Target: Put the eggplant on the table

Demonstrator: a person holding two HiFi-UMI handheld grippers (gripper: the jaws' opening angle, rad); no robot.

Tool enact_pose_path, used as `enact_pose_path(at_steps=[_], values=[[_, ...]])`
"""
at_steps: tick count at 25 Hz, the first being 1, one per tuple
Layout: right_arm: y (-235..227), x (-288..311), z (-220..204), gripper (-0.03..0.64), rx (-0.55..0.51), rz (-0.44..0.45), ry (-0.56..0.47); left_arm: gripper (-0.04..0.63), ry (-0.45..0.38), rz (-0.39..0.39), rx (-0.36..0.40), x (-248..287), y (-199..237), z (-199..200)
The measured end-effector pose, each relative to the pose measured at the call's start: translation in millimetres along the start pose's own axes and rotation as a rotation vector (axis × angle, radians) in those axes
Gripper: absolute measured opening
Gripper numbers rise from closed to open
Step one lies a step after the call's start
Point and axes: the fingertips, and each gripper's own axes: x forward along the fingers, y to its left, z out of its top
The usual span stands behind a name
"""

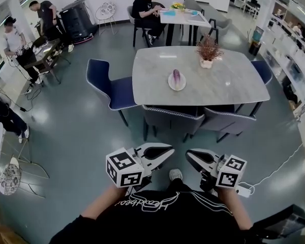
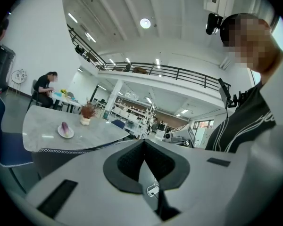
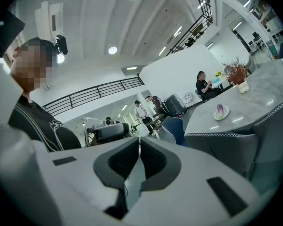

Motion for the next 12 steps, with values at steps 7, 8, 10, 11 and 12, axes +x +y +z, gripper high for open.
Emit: enact_pose_path(at_steps=[7,8,10,11,12], values=[[9,-7,3,0.006,-0.009,-0.012,-0.02,0.008,-0.004,-0.004,0.008,-5,-12,1],[9,-7,4,0.006,-0.016,-0.013,-0.019,0.008,-0.004,-0.007,0.011,-5,-13,1],[11,-8,3,0.006,-0.024,-0.014,-0.016,0.008,-0.004,-0.012,0.016,-4,-16,0],[11,-8,2,0.006,-0.027,-0.014,-0.014,0.008,-0.004,-0.014,0.016,-3,-17,-1],[11,-8,1,0.006,-0.028,-0.015,-0.011,0.008,-0.003,-0.017,0.016,-2,-18,-2]])
